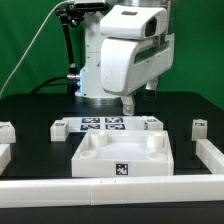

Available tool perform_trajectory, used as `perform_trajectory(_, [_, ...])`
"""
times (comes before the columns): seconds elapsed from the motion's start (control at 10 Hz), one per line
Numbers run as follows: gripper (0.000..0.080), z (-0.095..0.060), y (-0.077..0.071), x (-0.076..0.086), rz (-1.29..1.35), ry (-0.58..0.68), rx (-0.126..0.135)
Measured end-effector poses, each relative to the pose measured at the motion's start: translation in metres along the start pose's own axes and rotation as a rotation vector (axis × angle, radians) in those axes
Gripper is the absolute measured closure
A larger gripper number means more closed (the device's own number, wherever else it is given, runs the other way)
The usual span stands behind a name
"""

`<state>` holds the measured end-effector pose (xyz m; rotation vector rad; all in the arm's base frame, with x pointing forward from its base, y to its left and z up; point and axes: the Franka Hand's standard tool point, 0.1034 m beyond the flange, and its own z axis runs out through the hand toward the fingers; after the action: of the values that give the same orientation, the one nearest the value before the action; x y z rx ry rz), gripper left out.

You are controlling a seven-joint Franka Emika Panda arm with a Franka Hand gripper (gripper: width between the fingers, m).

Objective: Assemble one leg

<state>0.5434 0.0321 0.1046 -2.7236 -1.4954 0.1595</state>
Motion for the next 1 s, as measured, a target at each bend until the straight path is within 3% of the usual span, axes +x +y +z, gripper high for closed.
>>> perform_trajectory(0.7, [0.0150, 0.001, -0.001, 0.000, 0.000, -0.001, 0.002])
perform_trajectory(0.8, [0.0150, 0.004, -0.002, -0.004, -0.048, 0.009, -0.009])
perform_trajectory(0.9, [0.0150, 0.007, -0.004, -0.012, -0.164, 0.045, -0.061])
perform_trajectory(1.0, [0.0150, 0.013, -0.013, -0.023, -0.241, 0.052, -0.076])
